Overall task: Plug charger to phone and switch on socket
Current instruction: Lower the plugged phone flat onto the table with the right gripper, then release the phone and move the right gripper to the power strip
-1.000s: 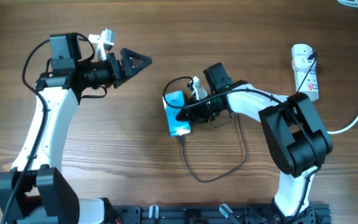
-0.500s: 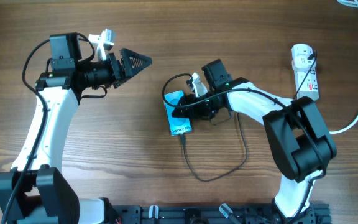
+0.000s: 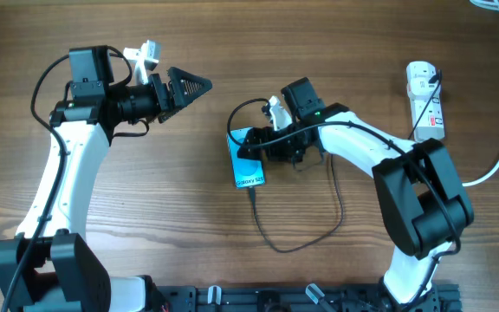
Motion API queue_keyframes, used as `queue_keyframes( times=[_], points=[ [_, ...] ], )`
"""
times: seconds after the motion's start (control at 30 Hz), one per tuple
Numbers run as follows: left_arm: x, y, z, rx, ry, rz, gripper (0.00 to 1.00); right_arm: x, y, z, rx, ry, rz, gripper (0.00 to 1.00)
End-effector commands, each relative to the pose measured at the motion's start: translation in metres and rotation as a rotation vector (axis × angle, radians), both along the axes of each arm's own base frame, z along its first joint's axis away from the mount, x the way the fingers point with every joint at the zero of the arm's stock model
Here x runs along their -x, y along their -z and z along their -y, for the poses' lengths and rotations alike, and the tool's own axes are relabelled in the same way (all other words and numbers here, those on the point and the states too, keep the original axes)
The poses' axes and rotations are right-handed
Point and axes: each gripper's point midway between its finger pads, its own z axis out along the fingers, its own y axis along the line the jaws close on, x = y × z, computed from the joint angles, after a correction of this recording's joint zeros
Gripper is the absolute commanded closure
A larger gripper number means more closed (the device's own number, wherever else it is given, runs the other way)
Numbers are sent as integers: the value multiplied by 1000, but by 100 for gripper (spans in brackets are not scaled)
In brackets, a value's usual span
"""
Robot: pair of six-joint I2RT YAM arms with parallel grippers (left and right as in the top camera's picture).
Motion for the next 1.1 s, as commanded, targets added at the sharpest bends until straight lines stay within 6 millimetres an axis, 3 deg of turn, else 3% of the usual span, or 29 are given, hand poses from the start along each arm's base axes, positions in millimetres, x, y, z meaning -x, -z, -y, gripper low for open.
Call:
queue_keyframes(
  times=[0.0, 0.1, 0.2, 0.37, 0.53, 0.63, 0.7, 0.77, 0.83, 0.9, 1.0, 1.07],
  points=[
    [0, -9, -2, -6, -7, 26, 0, 2, 44, 52, 304, 65, -12, 1],
    [0, -9, -2, -6, -7, 26, 0, -8, 12, 50, 296, 77, 32, 0],
    [0, -9, -2, -6, -8, 26, 0, -16, -9, 74, 427, 113, 97, 0],
    [0, -9, -2, -6, -7, 26, 0, -25, -66, 82, 436, 104, 242, 0],
    [0, -9, -2, -6, -7, 26, 0, -23, -73, 86, 447, 110, 246, 0],
    [0, -9, -2, -6, -7, 26, 0, -37, -111, 99, 472, 214, 279, 0],
    [0, -9, -2, -6, -7, 26, 0, -57, -147, 127, 517, 345, 334, 0],
    [0, -9, -2, -6, -8, 26, 0, -77, -168, 166, 590, 484, 374, 0],
    [0, -9, -2, -6, -7, 26, 0, -94, -175, 222, 667, 662, 394, 0],
    [0, -9, -2, -6, -7, 26, 0, -105, -177, 257, 675, 765, 392, 1],
    [0, -9, -2, -6, -7, 26, 0, -120, -181, 326, 634, 1029, 378, 0],
    [0, -9, -2, -6, -7, 26, 0, -130, -187, 352, 568, 1105, 400, 0]
  ],
)
